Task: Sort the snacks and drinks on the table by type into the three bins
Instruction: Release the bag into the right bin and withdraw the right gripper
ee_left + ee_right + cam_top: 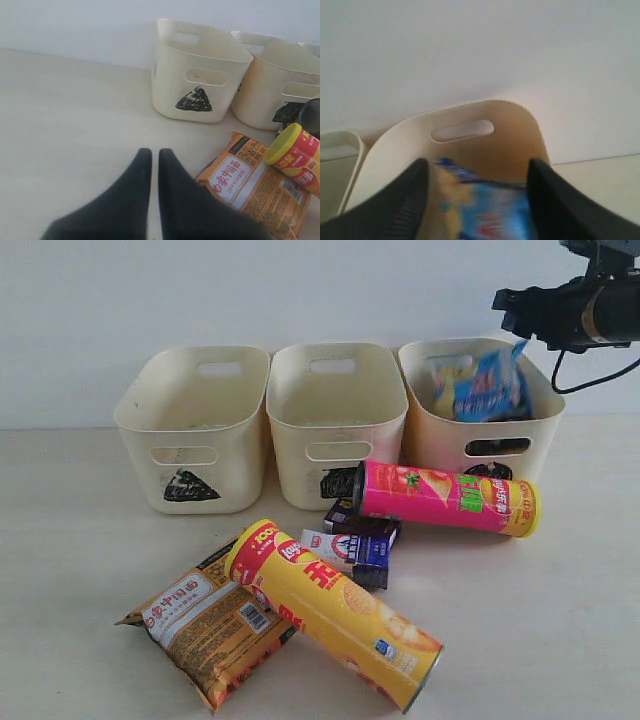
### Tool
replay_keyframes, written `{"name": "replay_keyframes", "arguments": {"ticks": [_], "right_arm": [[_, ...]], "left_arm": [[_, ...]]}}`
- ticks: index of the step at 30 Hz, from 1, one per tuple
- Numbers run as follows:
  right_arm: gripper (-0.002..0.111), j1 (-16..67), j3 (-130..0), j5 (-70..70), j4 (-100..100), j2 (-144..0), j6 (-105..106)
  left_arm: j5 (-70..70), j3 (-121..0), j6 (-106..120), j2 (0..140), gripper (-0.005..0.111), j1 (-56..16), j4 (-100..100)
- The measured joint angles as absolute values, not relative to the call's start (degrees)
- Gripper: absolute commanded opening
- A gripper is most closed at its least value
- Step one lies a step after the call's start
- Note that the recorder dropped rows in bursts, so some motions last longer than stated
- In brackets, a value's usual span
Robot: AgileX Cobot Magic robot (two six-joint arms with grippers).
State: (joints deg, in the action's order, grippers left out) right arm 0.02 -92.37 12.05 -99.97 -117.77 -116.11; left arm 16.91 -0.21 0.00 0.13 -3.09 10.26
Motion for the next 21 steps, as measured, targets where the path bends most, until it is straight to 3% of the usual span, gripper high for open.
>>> {"name": "replay_keyframes", "arguments": {"ticks": [5,8,12,17,21], "right_arm": [[0.072,0.01,-92.51,9.85,-99.97,-117.77,-115.84],[0.066,0.01,-92.51,8.81,-99.97,-117.13,-114.25],[0.043,0.01,-92.51,8.45,-99.97,-114.77,-112.12],[0.0,0.0,-92.51,9.93,-99.97,-111.82,-110.16],[0.0,0.0,-92.51,13.79,-99.86,-110.24,-107.46]], "left_arm": [[16.91,-0.21,0.0,0.13,0.005,-3.09,10.12],[16.91,-0.21,0.0,0.13,0.005,-3.09,10.12],[16.91,-0.21,0.0,0.13,0.005,-3.09,10.12],[16.91,-0.21,0.0,0.13,0.005,-3.09,10.12],[16.91,-0.21,0.0,0.13,0.005,-3.09,10.12]]}}
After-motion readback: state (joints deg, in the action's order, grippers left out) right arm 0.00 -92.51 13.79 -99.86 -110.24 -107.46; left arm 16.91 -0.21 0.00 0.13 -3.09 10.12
